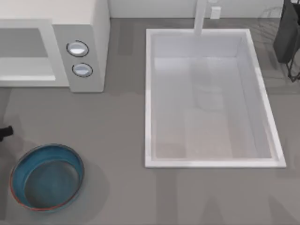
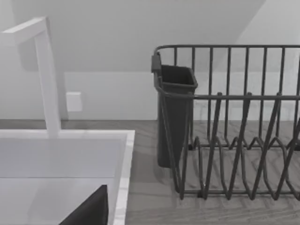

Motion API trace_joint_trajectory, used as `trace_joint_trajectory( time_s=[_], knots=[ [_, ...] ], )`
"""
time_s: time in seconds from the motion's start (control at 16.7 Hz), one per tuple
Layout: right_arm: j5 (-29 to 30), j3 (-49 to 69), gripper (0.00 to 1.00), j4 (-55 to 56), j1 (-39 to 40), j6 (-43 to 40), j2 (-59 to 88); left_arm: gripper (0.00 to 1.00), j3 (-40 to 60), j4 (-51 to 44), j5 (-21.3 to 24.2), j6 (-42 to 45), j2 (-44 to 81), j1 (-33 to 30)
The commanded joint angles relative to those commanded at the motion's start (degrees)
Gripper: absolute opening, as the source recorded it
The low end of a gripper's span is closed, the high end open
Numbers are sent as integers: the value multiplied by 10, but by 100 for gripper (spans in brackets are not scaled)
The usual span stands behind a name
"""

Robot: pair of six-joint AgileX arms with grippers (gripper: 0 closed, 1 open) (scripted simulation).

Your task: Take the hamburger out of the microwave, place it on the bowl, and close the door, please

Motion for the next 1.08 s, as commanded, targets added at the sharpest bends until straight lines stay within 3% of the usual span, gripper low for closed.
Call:
trace_joint_trajectory(
  time_s=[0.36,1.08],
  knots=[
    [0,0,100,0,0,0,0,0,10,-58,-2,1,-54,-3],
    [0,0,100,0,0,0,0,0,31,-388,-5,1,-355,-2]
  ],
)
